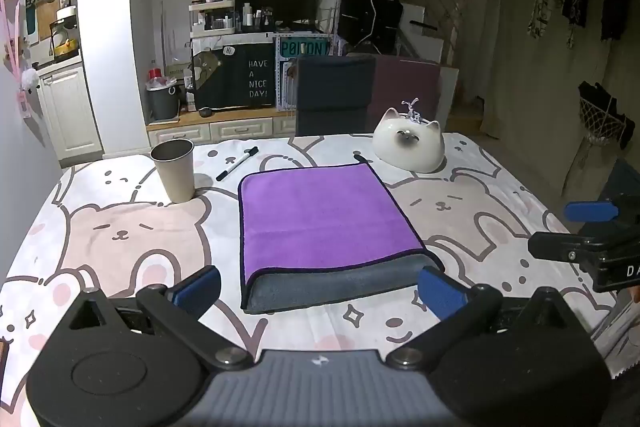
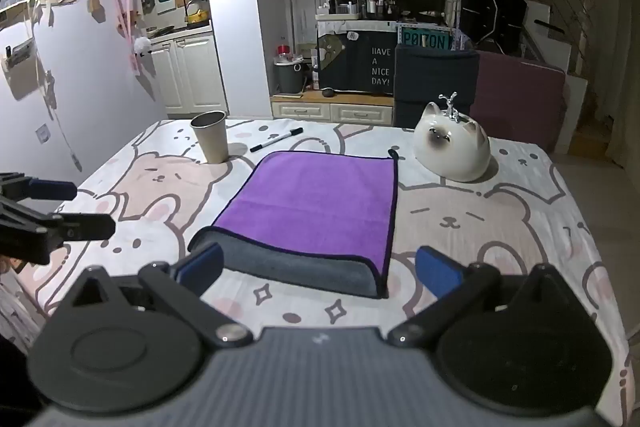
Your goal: Fold towel
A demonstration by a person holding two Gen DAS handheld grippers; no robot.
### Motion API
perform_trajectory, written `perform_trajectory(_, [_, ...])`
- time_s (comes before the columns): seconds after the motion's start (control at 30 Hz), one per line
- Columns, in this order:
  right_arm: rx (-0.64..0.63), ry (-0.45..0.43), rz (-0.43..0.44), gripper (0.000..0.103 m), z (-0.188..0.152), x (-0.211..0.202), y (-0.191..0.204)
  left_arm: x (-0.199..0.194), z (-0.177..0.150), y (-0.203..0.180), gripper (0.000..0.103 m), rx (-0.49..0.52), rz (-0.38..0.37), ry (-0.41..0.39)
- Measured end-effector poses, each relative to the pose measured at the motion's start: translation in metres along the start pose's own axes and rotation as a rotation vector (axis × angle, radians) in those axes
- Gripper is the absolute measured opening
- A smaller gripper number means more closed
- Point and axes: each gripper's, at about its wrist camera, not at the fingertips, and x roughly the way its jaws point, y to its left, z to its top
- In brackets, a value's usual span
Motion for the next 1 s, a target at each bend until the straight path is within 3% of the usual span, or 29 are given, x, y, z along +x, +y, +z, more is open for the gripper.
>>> perform_trajectory(1.0, [0.004, 0.005, 0.003, 0.103, -0.0001, -0.0001, 0.0008, 0.0000, -0.0001, -0.0002, 0.103, 0.002, 0.004, -0.005])
